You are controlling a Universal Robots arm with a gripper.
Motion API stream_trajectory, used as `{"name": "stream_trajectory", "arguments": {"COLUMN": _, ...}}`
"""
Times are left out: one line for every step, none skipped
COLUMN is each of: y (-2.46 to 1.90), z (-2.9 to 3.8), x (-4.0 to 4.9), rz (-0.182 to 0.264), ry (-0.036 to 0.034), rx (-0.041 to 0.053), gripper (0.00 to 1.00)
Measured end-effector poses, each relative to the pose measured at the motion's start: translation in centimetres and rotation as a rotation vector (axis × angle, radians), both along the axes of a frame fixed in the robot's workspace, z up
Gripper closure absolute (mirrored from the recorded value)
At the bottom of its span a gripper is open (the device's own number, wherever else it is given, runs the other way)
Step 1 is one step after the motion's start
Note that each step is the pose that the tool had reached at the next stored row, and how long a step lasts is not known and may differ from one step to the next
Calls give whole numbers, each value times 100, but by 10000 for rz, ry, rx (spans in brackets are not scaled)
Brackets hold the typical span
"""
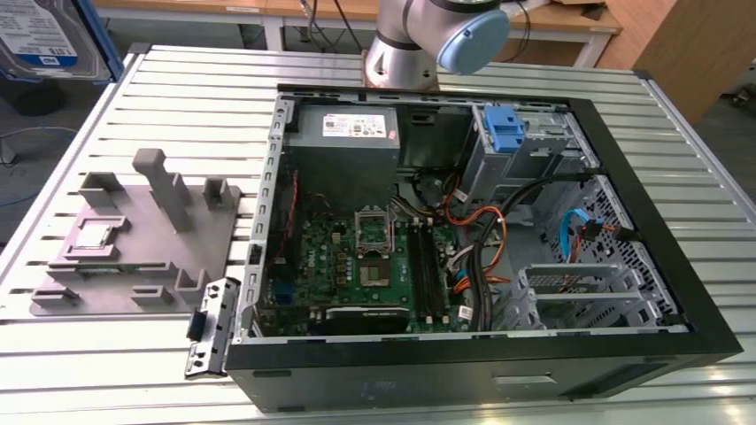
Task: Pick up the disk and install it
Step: 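Pick up the disk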
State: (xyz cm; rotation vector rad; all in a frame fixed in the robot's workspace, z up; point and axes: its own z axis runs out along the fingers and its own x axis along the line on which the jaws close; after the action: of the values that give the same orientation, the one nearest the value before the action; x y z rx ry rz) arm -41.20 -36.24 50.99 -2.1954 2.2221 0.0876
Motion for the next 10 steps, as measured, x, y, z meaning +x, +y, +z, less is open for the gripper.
{"name": "stream_trajectory", "arguments": {"y": 0, "z": 0, "x": 1, "rz": 0, "ry": 1, "rx": 0, "gripper": 65}}
{"name": "stream_trajectory", "arguments": {"y": 0, "z": 0, "x": 4, "rz": 0, "ry": 1, "rx": 0, "gripper": 65}}
{"name": "stream_trajectory", "arguments": {"y": 0, "z": 3, "x": 6, "rz": 0, "ry": 1, "rx": 0, "gripper": 65}}
{"name": "stream_trajectory", "arguments": {"y": 0, "z": 3, "x": 6, "rz": -1, "ry": 1, "rx": 0, "gripper": 65}}
{"name": "stream_trajectory", "arguments": {"y": 0, "z": 4, "x": 7, "rz": 1, "ry": 1, "rx": -1, "gripper": 65}}
{"name": "stream_trajectory", "arguments": {"y": 0, "z": 4, "x": 9, "rz": 1, "ry": 2, "rx": -1, "gripper": 65}}
{"name": "stream_trajectory", "arguments": {"y": 0, "z": 4, "x": 12, "rz": 1, "ry": 2, "rx": -1, "gripper": 65}}
{"name": "stream_trajectory", "arguments": {"y": 0, "z": 4, "x": 16, "rz": 1, "ry": 2, "rx": -1, "gripper": 65}}
{"name": "stream_trajectory", "arguments": {"y": 0, "z": 4, "x": 19, "rz": 1, "ry": 2, "rx": 0, "gripper": 65}}
{"name": "stream_trajectory", "arguments": {"y": 0, "z": 3, "x": 21, "rz": 0, "ry": 0, "rx": 0, "gripper": 65}}
